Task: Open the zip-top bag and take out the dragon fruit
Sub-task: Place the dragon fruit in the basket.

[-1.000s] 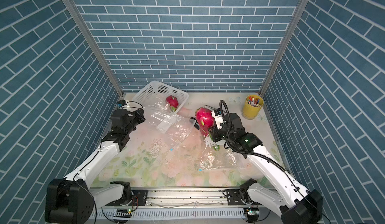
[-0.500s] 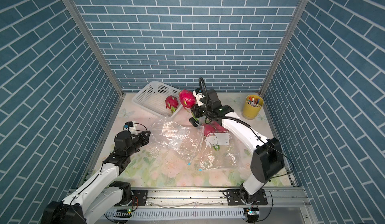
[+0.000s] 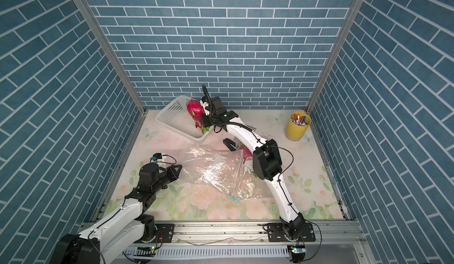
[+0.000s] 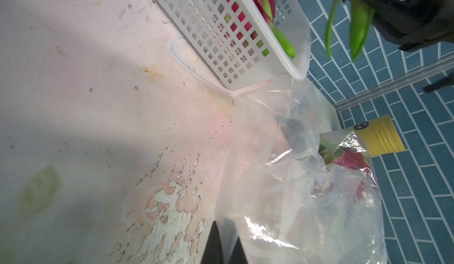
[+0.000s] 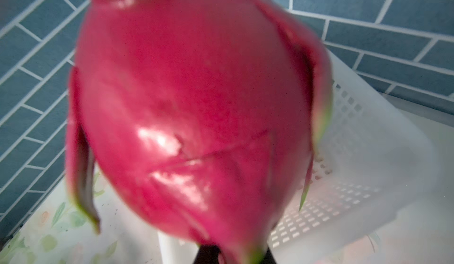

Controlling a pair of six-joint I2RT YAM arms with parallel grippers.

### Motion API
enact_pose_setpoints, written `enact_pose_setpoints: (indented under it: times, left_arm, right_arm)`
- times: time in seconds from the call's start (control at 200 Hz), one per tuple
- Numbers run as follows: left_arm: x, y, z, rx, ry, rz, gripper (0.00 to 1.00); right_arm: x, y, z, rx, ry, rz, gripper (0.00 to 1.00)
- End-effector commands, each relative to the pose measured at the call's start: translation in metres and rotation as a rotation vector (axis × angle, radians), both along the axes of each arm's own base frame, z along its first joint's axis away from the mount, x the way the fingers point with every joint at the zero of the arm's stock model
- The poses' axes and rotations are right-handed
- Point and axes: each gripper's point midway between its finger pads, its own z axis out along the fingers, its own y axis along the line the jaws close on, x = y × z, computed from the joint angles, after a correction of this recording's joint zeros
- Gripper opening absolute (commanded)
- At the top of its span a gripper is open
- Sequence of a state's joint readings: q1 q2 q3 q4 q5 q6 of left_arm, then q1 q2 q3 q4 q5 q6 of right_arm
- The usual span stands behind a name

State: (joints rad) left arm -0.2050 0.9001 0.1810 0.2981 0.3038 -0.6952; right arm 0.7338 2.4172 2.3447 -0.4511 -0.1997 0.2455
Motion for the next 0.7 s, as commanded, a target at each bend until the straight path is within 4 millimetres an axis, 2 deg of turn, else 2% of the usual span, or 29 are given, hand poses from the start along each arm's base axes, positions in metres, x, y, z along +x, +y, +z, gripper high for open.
enact_pose_setpoints:
  times: [0.0,0.04,0.07,0.19,0.415,0.56,0.695]
  left_arm:
    - [0.003,-0.007,0.010,-0.005,-0.044,-0.040,0.00]
    - [0.003,-0.008,0.010,-0.005,-0.045,-0.043,0.00]
    - [0.002,-0.008,0.009,-0.006,-0.044,-0.043,0.00]
    - [-0.003,-0.006,0.002,0.000,-0.031,-0.044,0.00]
    - [-0.008,-0.004,-0.003,0.012,-0.021,-0.038,0.00]
    - [-0.007,-0.003,-0.001,0.016,-0.027,-0.036,0.00]
    - [-0.006,-0.003,0.001,0.016,-0.029,-0.033,0.00]
  right_arm:
    - [0.005,0.016,-0.011,0.012,0.030,-0.004,0.00]
    - [0.009,0.021,-0.016,0.023,0.036,-0.011,0.00]
    - [0.011,0.024,-0.027,0.025,0.054,-0.014,0.00]
    - [0.011,0.038,-0.046,0.050,0.090,-0.005,0.00]
    - [-0.010,0.049,-0.078,-0.008,0.144,0.017,0.00]
    - [-0.013,0.025,-0.109,-0.150,0.187,-0.056,0.00]
    - [-0.007,-0.007,-0.121,-0.273,0.192,-0.128,0.00]
